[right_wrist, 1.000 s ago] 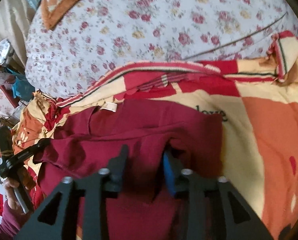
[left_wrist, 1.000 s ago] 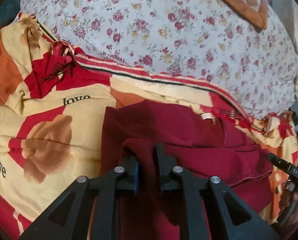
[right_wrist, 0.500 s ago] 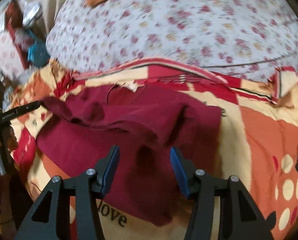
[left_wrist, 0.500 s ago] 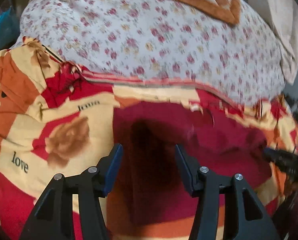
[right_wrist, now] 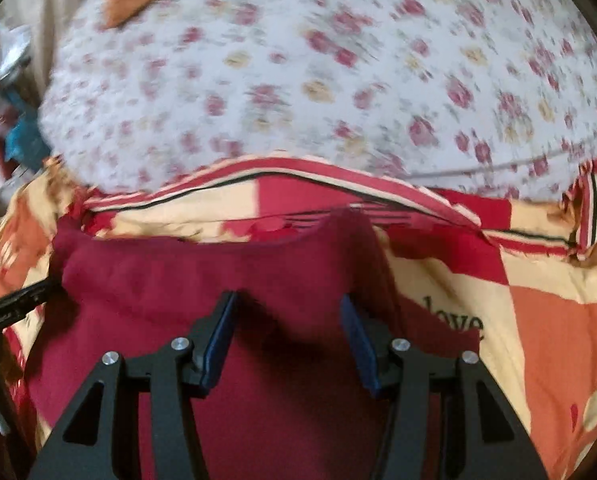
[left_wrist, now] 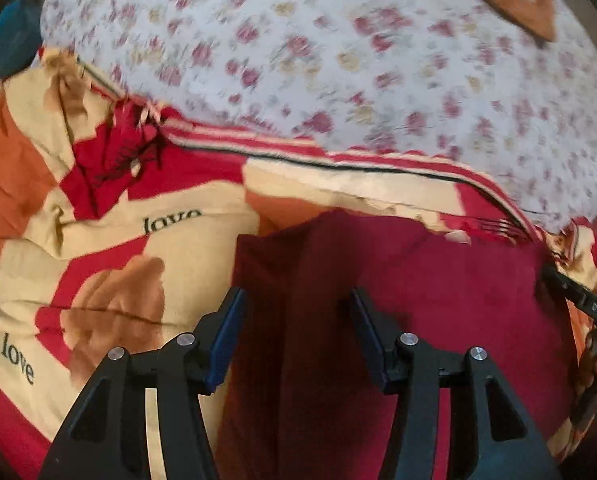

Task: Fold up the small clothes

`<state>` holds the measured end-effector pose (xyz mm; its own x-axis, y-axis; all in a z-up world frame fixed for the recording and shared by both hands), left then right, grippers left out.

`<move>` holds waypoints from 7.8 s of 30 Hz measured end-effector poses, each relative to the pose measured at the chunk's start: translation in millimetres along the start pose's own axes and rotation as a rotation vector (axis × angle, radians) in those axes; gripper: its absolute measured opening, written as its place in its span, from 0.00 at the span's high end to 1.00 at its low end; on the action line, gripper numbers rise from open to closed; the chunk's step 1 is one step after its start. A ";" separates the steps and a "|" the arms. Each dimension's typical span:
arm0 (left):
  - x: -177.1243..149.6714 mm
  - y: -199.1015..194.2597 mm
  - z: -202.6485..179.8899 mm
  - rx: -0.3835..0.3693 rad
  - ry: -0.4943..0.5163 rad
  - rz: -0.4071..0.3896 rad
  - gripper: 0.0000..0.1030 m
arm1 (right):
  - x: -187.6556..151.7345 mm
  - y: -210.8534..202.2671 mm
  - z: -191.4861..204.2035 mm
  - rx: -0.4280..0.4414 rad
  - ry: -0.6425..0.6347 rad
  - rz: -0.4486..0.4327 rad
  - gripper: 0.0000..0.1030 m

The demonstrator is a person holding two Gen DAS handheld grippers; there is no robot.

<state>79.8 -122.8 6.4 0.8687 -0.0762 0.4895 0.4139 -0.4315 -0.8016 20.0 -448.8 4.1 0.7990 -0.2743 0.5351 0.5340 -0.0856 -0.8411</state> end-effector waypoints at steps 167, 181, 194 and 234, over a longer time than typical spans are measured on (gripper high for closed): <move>-101.6 -45.1 -14.9 -0.291 -0.054 -0.137 0.59 | -3.1 23.0 268.7 0.179 -0.424 0.208 0.79; -102.4 -45.6 -24.4 -0.298 -0.026 -0.149 0.93 | -5.2 22.9 265.5 0.173 -0.401 0.201 0.79; -95.8 -66.9 -51.5 -0.261 0.015 -0.186 0.99 | 8.6 -10.9 245.3 0.198 -0.374 0.155 0.79; -107.0 -16.1 -303.4 -0.327 0.361 0.029 1.00 | 26.9 -73.8 -14.8 0.032 -0.149 0.085 0.82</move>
<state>-102.4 -380.4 71.1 0.7048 -0.3742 0.6027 0.2332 -0.6801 -0.6950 -2.1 -463.9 79.4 0.8726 -0.1340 0.4696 0.4692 -0.0369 -0.8823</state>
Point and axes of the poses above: each gripper's, at about its wrist camera, not at the fingertips, and y roughly the way its jaws point, z to its left, x to its top, the point moved 5 cm from there along y, roughly the way its jaws point, and after that the axes turned 11 degrees about -x, right-handed, at the moved point
